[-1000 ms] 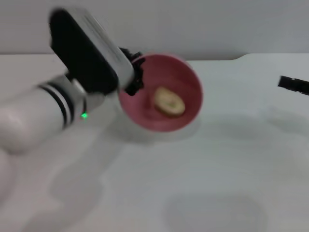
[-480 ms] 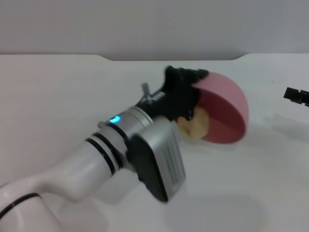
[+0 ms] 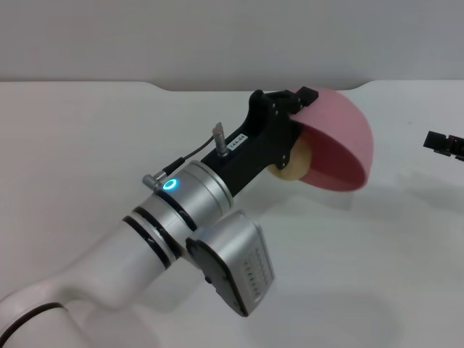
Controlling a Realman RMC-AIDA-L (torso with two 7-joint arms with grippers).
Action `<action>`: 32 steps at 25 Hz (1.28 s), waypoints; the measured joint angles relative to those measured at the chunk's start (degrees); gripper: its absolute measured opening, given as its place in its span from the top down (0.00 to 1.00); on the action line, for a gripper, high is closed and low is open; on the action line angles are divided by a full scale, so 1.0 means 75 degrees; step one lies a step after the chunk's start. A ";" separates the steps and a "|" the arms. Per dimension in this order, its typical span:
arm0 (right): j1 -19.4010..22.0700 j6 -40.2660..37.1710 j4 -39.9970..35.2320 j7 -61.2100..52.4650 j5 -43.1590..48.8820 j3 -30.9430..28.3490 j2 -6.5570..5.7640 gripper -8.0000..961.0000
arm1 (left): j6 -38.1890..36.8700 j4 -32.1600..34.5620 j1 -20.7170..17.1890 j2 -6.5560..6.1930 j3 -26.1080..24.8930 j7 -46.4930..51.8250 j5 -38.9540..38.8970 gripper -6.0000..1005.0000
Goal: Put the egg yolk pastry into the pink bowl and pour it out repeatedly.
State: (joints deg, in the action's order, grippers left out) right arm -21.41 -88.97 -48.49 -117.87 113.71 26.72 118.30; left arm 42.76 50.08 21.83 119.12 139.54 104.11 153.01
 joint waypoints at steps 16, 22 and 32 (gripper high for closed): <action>-0.0020 0.0157 0.0032 0.0002 -0.0041 -0.0030 -0.0021 0.48 | 0.1864 -0.0420 -0.0008 -0.0004 0.0442 -0.0677 -0.1241 0.99; -0.0020 0.0156 0.0039 0.0002 -0.0041 -0.0047 -0.0008 0.48 | 0.1961 -0.0537 0.0033 -0.0004 0.0542 -0.1243 -0.1287 0.99; -0.0060 0.0141 0.0110 0.0001 -0.0042 -0.0015 0.0000 0.49 | 0.2950 -0.0819 0.0226 -0.0004 0.0911 -0.2181 -0.1441 0.99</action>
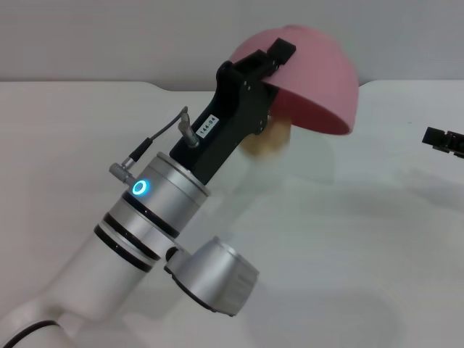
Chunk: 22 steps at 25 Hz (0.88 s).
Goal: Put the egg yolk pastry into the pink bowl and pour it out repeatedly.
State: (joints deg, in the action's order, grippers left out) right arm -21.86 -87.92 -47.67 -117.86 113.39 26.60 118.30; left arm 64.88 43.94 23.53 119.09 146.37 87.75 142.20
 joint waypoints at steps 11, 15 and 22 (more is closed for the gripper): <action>-0.0009 0.0017 0.0089 0.0001 -0.0011 0.0048 0.0001 0.49 | -0.0309 0.0141 0.0006 0.0001 0.0161 0.0369 -0.0898 0.99; -0.0058 -0.0030 0.0222 0.0160 -0.0008 0.0089 -0.0016 0.50 | -0.1022 0.1167 -0.0146 -0.0054 -0.0465 0.1026 -0.2496 0.99; -0.0356 0.0010 0.0249 0.0508 0.0024 0.0955 0.0012 0.50 | -0.6150 0.3569 -0.0816 -0.0101 -0.4004 0.1086 -0.4870 0.99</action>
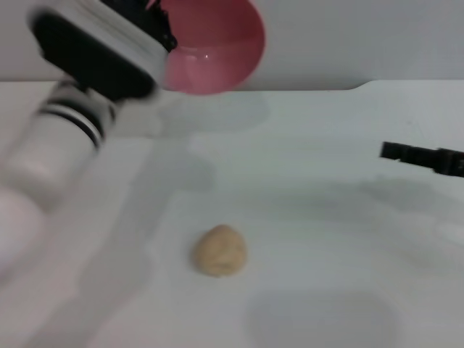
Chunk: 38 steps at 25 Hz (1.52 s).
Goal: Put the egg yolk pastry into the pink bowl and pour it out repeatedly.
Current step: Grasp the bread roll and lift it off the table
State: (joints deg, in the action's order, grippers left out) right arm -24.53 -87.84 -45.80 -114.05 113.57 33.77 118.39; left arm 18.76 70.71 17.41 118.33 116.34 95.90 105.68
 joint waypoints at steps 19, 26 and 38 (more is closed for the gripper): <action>-0.2223 0.1465 0.0850 0.0116 0.0615 0.2729 0.0007 0.51 | -1.2882 -0.0383 0.1249 -0.0818 -0.7731 0.6345 0.3296 0.99; -0.2819 0.1900 0.1282 -0.0918 0.1047 0.3979 0.0024 0.51 | -1.4337 0.0503 0.1062 -0.0670 -0.8662 0.6791 0.4425 0.99; -0.3145 0.2542 0.1698 -0.1600 0.0632 0.5839 0.0148 0.52 | -1.4608 0.0663 0.1390 -0.0077 -0.7344 0.6859 0.6202 0.99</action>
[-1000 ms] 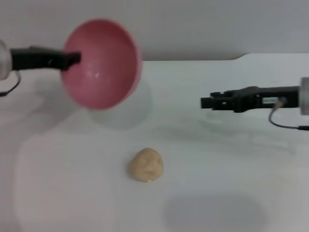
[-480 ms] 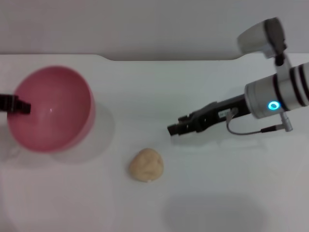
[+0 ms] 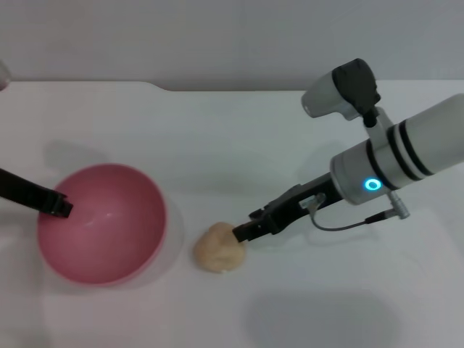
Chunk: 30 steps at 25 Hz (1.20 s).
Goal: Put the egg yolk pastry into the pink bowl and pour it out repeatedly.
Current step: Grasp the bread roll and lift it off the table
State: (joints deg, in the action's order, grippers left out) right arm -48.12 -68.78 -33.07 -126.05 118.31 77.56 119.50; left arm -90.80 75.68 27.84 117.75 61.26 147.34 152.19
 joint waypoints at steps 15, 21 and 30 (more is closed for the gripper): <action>-0.0003 0.1511 0.0093 0.0044 -0.1760 0.2679 0.0031 0.53 | 0.0098 -0.0015 0.0299 0.0020 0.0253 0.0215 -0.0034 0.99; -0.0093 0.1975 0.0135 -0.0071 -0.1891 0.3375 0.0041 0.53 | 0.0089 -0.0008 0.0346 0.0025 0.0441 0.0373 -0.0035 0.99; 0.0223 0.2188 -0.0019 0.0134 -0.2487 0.3302 -0.0042 0.63 | 0.0128 -0.0011 0.0407 0.0026 0.0464 0.0393 -0.0032 0.99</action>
State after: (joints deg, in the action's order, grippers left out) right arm -46.44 -52.37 -33.21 -125.04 99.66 102.33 119.19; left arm -89.84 75.60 30.89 117.95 64.74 150.29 151.95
